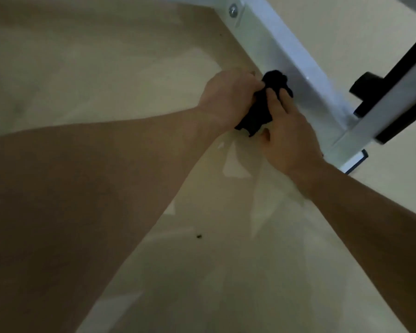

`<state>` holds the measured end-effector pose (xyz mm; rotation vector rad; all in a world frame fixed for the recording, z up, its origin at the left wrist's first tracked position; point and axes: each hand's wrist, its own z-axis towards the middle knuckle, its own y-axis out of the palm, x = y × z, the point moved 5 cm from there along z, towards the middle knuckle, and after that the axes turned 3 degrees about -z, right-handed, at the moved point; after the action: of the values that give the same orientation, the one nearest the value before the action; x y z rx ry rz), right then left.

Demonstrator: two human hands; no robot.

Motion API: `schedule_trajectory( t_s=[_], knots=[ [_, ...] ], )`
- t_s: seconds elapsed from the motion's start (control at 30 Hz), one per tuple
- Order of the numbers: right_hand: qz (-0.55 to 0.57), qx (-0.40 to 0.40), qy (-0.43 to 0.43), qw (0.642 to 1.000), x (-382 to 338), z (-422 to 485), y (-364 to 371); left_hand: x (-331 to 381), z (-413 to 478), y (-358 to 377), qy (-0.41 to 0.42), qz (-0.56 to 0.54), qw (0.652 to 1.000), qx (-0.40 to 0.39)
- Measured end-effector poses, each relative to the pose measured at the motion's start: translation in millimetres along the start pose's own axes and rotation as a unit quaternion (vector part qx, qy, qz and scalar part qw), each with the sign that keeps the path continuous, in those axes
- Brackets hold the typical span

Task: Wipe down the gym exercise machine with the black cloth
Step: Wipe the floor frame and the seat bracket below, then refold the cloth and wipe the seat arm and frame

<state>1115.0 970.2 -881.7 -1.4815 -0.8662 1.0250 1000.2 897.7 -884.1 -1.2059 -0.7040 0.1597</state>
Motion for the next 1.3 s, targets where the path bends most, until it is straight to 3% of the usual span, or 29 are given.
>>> schedule_trajectory(
  t_s=[0.23, 0.4, 0.5, 0.8, 1.07, 1.3],
  knots=[
    [0.059, -0.087, -0.129, 0.986, -129.4, -84.6, 22.6, -51.4, -192.4, -57.5, -0.160, 0.016, 0.986, -0.037],
    [0.142, -0.128, -0.196, 0.962, -224.3, -186.8, -1.0, -34.7, -347.4, -110.6, -0.301, 0.014, 0.953, -0.015],
    [0.144, -0.153, -0.196, 0.958, -261.0, -244.3, -17.4, -10.4, -420.4, -149.6, -0.314, 0.016, 0.949, -0.023],
    [0.153, -0.114, -0.143, 0.971, -295.2, -383.4, -126.9, 112.4, -524.0, -251.4, -0.292, -0.042, 0.955, 0.007],
    [0.192, -0.144, -0.083, 0.967, -288.4, -483.6, -223.7, 220.7, -585.6, -327.4, -0.288, -0.043, 0.956, -0.031],
    [0.229, -0.116, -0.073, 0.964, -266.0, -585.8, -351.5, 343.4, -612.0, -414.4, -0.255, -0.060, 0.964, -0.033]
  ],
)
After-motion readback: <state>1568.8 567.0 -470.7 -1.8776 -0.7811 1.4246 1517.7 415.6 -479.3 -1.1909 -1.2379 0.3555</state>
